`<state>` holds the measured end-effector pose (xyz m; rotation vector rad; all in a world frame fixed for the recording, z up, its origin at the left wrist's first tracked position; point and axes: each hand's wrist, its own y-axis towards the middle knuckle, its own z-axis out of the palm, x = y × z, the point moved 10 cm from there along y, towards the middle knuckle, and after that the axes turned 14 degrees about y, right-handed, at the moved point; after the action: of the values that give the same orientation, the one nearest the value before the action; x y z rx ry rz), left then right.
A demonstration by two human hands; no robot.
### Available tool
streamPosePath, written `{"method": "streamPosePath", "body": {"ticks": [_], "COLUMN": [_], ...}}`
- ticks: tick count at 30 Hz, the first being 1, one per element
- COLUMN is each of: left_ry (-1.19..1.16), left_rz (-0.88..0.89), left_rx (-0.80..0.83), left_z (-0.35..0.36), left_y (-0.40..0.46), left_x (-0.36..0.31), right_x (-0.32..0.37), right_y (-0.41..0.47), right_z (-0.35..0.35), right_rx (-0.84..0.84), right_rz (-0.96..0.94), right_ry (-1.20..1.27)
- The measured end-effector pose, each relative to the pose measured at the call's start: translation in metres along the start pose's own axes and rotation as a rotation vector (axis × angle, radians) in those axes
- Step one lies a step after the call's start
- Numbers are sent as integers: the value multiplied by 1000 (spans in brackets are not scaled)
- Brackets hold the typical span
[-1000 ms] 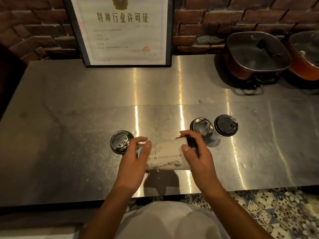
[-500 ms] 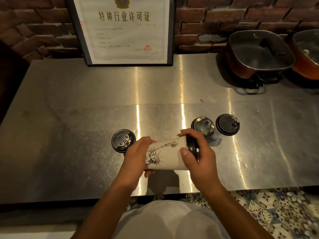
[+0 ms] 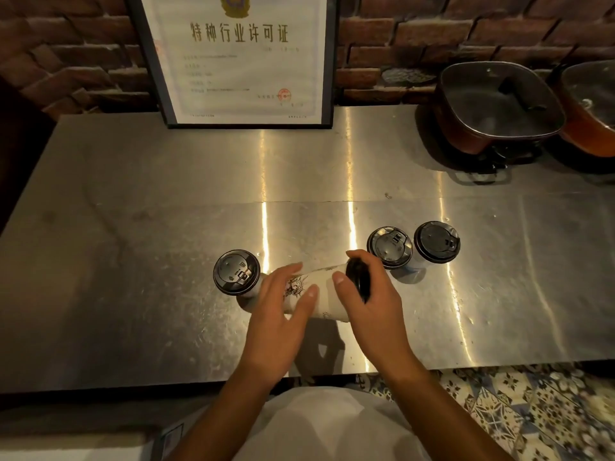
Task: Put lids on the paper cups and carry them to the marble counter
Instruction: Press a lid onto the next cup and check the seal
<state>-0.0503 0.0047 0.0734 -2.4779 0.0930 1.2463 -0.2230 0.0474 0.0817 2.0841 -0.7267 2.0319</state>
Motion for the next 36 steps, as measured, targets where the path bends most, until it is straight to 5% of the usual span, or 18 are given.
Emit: {"method": "streamPosePath", "body": {"ticks": [7,12,17,27,32,36], "left_ry": [-203,-198,106,238,-172,-175], "left_rz": [-23,-35,61,35,-79,-46], "left_rx": [17,96,90,1,106,120], "left_z": [-9,6,5,-4,8,13], "left_y": [8,7,7,4,8,7], "left_x": [-1,2,4,14,12,8], "right_x": [-19,-23,-22,-16,-13,-14], "right_y": [10,1,-2,3,0,-1], "right_z": [6,23,8,-5,-6,-4], "right_rx": [144,277,175,93,88,103], "right_rz": [286,315,185,161,123,98], "right_ry": [690,644,455,387,333,285]}}
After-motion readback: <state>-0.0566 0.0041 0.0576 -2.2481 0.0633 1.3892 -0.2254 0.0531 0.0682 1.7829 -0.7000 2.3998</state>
